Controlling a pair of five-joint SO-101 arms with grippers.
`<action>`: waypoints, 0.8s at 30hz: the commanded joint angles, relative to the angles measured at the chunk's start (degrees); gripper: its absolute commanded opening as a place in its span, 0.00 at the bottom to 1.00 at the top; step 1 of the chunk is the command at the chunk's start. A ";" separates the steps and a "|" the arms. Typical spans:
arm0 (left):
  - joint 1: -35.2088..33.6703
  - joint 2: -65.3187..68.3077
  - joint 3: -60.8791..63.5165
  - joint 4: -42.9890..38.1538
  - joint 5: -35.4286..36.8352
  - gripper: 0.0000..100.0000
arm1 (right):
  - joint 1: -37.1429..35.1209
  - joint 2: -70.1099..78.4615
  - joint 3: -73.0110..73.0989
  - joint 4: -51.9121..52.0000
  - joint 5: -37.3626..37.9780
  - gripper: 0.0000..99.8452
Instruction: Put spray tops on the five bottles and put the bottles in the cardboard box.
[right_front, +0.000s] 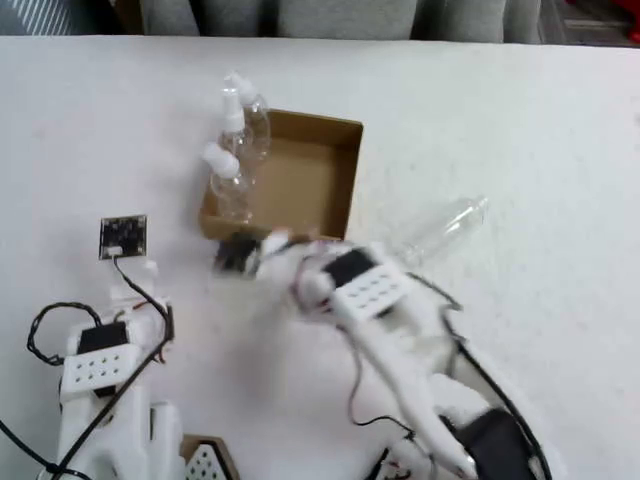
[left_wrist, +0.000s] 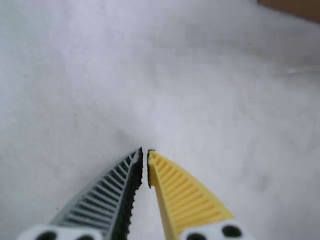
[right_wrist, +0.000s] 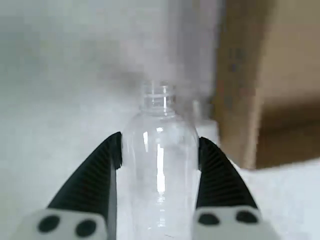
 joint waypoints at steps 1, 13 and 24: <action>0.84 -0.13 -2.81 -1.32 -0.62 0.02 | 11.74 -11.03 1.14 2.59 -15.12 0.02; 5.32 -0.22 -6.07 3.34 -0.53 0.02 | 43.56 -43.65 32.00 -8.48 -18.81 0.02; 35.03 -0.22 -23.03 23.38 -0.62 0.02 | 48.13 -45.67 35.43 -2.77 -17.05 0.02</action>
